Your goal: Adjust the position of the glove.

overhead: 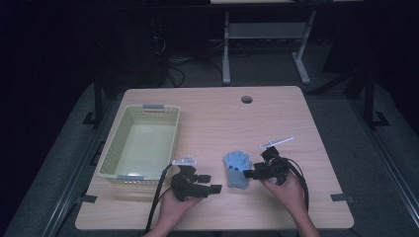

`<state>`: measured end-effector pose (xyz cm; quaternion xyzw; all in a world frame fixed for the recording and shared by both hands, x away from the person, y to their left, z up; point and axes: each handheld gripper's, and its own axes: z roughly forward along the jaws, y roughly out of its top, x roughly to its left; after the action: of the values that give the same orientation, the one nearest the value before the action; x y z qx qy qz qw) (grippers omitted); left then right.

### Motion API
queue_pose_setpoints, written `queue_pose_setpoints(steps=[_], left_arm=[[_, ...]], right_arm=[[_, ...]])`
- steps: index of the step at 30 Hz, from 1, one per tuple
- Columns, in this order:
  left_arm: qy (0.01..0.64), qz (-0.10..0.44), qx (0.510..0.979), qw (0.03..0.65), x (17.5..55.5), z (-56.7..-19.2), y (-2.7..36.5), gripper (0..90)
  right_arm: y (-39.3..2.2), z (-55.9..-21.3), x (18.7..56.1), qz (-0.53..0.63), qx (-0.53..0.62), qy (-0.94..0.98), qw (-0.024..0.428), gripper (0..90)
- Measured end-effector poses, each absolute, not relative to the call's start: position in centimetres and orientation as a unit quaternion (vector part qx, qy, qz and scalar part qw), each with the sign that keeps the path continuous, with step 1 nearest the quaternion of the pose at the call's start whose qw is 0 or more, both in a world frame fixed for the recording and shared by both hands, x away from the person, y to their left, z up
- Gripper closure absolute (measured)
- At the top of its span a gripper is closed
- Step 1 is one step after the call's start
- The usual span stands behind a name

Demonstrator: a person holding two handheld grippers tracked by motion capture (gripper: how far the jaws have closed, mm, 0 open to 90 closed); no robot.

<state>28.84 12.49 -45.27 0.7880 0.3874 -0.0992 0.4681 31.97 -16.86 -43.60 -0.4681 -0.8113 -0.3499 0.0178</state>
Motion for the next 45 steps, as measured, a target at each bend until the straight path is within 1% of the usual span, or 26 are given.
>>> queue_pose_setpoints(steps=[6,7,10,11,17,20,23,24,29,34,36,38,39,45], left_arm=[[0.416,-0.112,0.778,0.458,30.5,-45.7,11.2,33.5],[0.419,-0.114,0.776,0.457,30.8,-45.8,11.0,33.5],[0.439,-0.139,0.758,0.462,31.5,-46.0,10.5,34.2],[0.442,-0.137,0.758,0.459,31.7,-46.0,10.2,35.5],[0.450,-0.151,0.753,0.456,32.4,-46.2,9.6,39.8],[0.450,-0.155,0.755,0.450,32.6,-46.4,9.4,43.7],[0.457,-0.158,0.752,0.447,32.7,-46.6,9.2,44.6],[0.458,-0.159,0.753,0.445,32.7,-46.7,9.1,44.4],[0.468,-0.157,0.752,0.437,32.9,-46.9,8.8,45.4],[0.469,-0.167,0.754,0.429,33.0,-47.5,8.6,51.5],[0.467,-0.168,0.755,0.428,33.1,-47.5,8.5,53.3],[0.467,-0.171,0.755,0.428,33.1,-47.6,8.4,55.0],[0.467,-0.171,0.755,0.428,33.1,-47.6,8.4,56.3],[0.460,-0.169,0.760,0.426,32.9,-47.7,8.2,59.1]], right_arm=[[-17.5,-43.5,31.9,-0.370,-0.492,-0.788,0.027,41.7],[-17.6,-43.9,32.0,-0.377,-0.493,-0.784,0.034,41.5],[-17.6,-44.5,32.0,-0.378,-0.498,-0.780,0.046,41.5],[-17.5,-45.0,32.1,-0.376,-0.499,-0.779,0.056,41.7],[-17.3,-45.3,32.0,-0.380,-0.499,-0.776,0.063,43.9],[-17.4,-45.2,32.0,-0.382,-0.505,-0.771,0.065,46.2],[-17.6,-45.3,32.0,-0.380,-0.510,-0.769,0.064,46.6],[-17.7,-45.5,31.9,-0.378,-0.519,-0.763,0.071,46.9],[-17.6,-46.0,31.9,-0.377,-0.523,-0.761,0.076,47.3],[-17.4,-46.5,32.1,-0.381,-0.523,-0.758,0.084,46.5],[-17.4,-46.5,32.0,-0.382,-0.526,-0.755,0.086,47.7],[-17.3,-46.6,31.9,-0.386,-0.530,-0.750,0.091,52.4],[-17.3,-46.6,31.9,-0.386,-0.530,-0.750,0.091,52.4],[-16.9,-46.9,31.5,-0.394,-0.543,-0.736,0.087,60.0]])
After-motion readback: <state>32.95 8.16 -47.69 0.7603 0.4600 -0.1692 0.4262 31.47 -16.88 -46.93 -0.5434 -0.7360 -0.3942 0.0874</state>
